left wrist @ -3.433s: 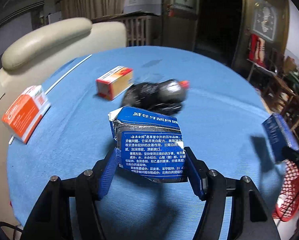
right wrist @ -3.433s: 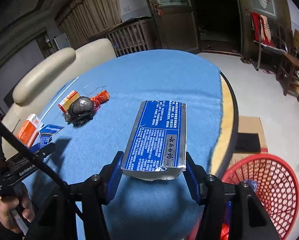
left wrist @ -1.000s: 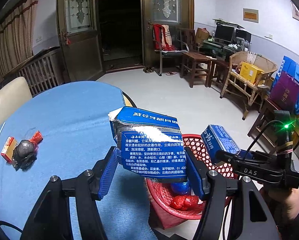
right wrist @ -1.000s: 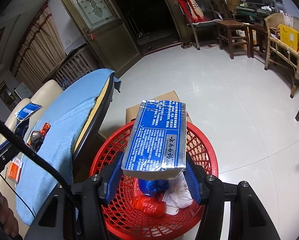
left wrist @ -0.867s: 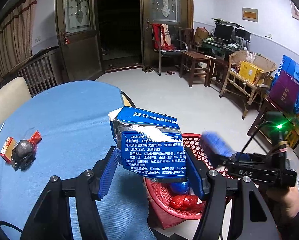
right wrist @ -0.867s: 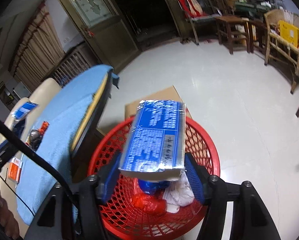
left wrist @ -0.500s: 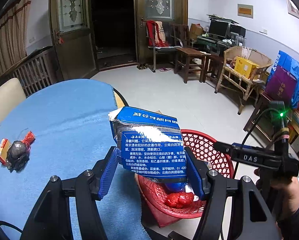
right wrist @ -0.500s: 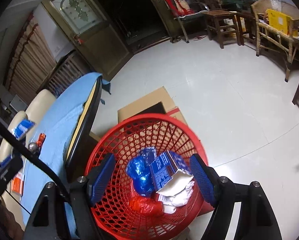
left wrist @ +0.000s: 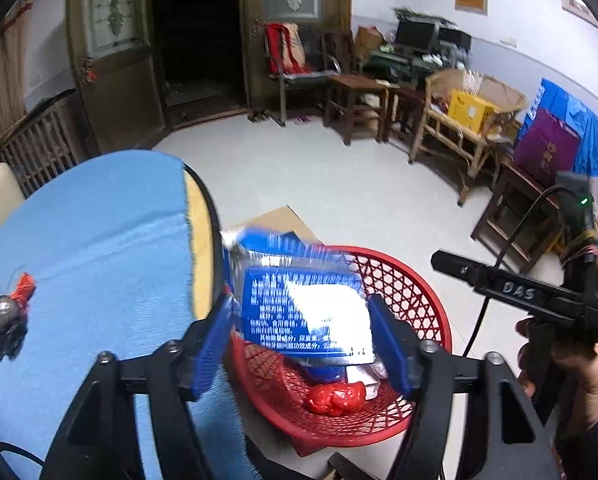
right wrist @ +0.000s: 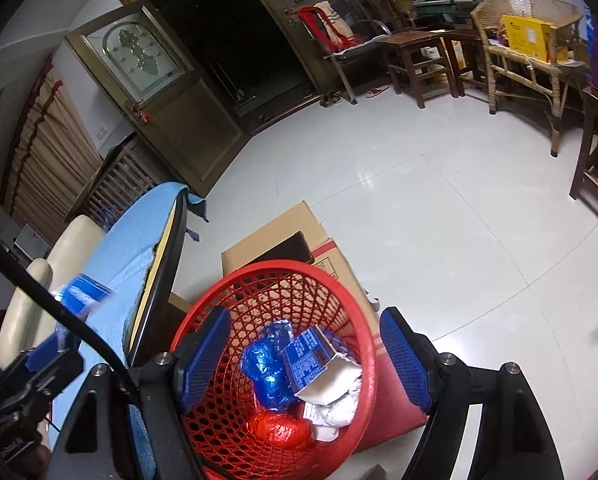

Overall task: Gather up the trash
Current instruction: 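Open both tools to drop the carton and box into the wastebasket, then move both tools back over the table toward the black plastic bag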

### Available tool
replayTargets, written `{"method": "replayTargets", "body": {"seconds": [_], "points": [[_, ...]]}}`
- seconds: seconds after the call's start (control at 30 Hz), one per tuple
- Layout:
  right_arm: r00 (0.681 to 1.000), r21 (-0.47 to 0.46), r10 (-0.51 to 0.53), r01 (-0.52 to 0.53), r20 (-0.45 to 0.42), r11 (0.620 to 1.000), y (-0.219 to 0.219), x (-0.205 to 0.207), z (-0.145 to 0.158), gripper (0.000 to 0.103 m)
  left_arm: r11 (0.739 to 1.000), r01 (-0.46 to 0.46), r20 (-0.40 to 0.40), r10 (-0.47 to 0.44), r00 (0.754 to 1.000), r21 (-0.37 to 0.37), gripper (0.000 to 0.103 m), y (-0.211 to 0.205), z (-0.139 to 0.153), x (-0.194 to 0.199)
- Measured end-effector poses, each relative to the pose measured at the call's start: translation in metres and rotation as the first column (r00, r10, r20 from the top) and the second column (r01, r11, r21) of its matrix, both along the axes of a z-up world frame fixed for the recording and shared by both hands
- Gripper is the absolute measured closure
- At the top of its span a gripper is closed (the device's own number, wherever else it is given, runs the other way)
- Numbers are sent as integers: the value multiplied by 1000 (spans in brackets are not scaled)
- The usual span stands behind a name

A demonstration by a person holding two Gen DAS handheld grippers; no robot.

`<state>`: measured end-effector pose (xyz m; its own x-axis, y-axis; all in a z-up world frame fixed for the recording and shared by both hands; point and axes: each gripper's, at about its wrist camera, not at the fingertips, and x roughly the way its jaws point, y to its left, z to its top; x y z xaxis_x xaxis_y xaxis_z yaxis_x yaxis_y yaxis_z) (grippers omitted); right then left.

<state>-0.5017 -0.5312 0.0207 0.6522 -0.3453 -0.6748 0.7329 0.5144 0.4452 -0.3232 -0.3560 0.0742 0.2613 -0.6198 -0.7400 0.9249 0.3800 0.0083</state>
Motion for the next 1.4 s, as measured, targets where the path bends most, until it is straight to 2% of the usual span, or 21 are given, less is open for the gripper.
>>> {"method": "replayTargets", "body": {"seconds": [0.03, 0.13, 0.3, 0.47, 0.6, 0.73, 0.9, 1.0, 1.03, 1.17, 1.27, 1.4], "points": [[1000, -1, -3, 3, 0, 1000, -1, -2, 1, 23, 1000, 10, 6, -10, 1000, 29, 18, -7, -4, -1], [1000, -9, -13, 13, -3, 1000, -3, -8, 5, 23, 998, 18, 20, -19, 1000, 53, 18, -13, -9, -6], [1000, -10, -28, 28, -6, 1000, -8, -16, 7, 23, 1000, 1, -22, 0, 1000, 13, 18, 3, -1, 6], [1000, -11, -2, 2, -14, 1000, -3, -8, 9, 23, 990, -133, -45, 131, 990, -44, 18, 43, 13, 48], [1000, -26, 28, -28, -13, 999, 6, 4, 16, 23, 959, -275, -68, 270, 960, -71, 18, 85, 15, 86], [997, -35, 69, -70, -24, 997, 18, 20, 20, 23, 914, -399, -81, 393, 916, -78, 18, 126, 8, 117], [990, -45, 132, -134, -51, 990, 35, 42, 24, 23, 833, -551, -69, 547, 834, -51, 18, 178, -9, 147], [983, -54, 168, -172, -72, 984, 48, 56, 26, 23, 762, -647, -42, 646, 762, -32, 18, 209, -20, 164], [980, -58, 180, -185, -79, 981, 52, 61, 28, 23, 747, -664, -44, 663, 747, -28, 18, 216, -20, 172], [969, -82, 226, -235, -104, 969, 70, 81, 36, 23, 660, -751, -79, 747, 660, -33, 18, 255, -29, 197], [958, -96, 258, -271, -123, 958, 82, 97, 41, 23, 608, -793, -89, 789, 608, -38, 18, 274, -31, 213], [939, -120, 310, -328, -150, 937, 104, 125, 49, 23, 579, -815, -102, 810, 578, -27, 18, 296, -37, 227]]}}
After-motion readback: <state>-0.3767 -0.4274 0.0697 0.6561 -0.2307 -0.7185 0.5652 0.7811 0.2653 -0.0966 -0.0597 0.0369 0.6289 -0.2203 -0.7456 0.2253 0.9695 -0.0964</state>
